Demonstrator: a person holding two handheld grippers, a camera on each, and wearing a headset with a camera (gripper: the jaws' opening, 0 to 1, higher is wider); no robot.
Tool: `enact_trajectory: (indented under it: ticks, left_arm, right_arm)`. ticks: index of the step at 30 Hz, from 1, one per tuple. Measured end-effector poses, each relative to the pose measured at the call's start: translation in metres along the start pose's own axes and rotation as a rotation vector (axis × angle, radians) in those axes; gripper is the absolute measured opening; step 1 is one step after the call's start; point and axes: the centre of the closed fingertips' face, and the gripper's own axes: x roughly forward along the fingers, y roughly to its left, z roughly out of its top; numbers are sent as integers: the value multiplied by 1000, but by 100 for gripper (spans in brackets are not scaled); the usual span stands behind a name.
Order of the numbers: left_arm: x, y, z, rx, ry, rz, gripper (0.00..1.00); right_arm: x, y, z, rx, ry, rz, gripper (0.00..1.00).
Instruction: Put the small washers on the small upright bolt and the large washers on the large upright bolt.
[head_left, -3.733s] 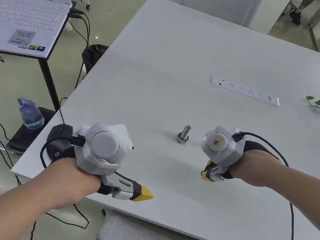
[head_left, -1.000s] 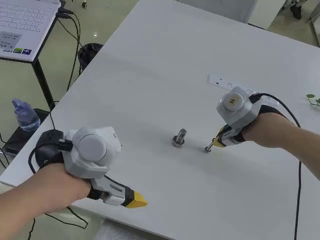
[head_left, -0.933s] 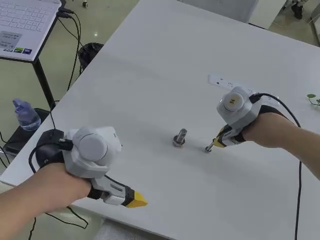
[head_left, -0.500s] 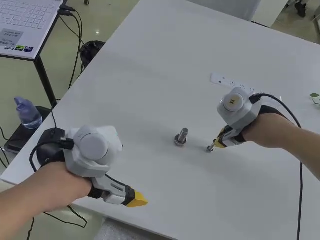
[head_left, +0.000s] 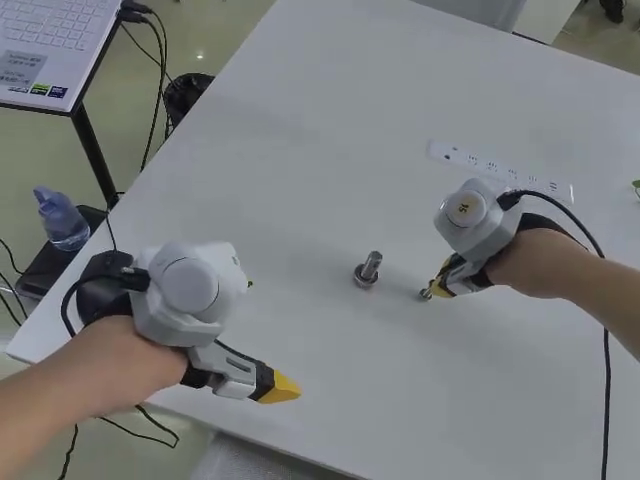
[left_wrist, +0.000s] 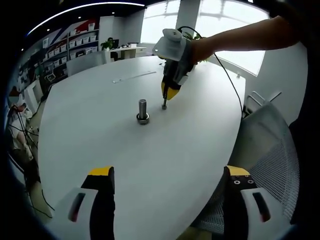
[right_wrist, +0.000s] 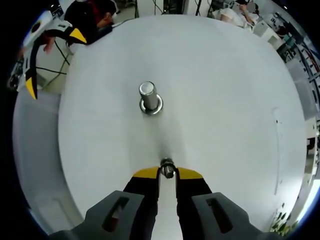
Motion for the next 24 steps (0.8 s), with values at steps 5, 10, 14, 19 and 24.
enact_trajectory:
  ticks: [5,10,14,19,24]
  left_arm:
    - [-1,2,-1,-4,2,2,89]
    - [-1,2,-5,-9,11,-3,88]
    - [-1,3,-6,-11,15,-4,88]
    - [-1,5,-6,-13,13,-4,87]
    - [-1,4,-7,-14,16,-9,87]
  right_arm:
    - [8,2,0,-4,7,4,12]
    - [11,5,-1,-9,16,4,13]
    - [12,6,0,-11,16,4,13]
    - [13,7,1,-14,20,6,13]
    - [14,7,-1,-19,25,7,13]
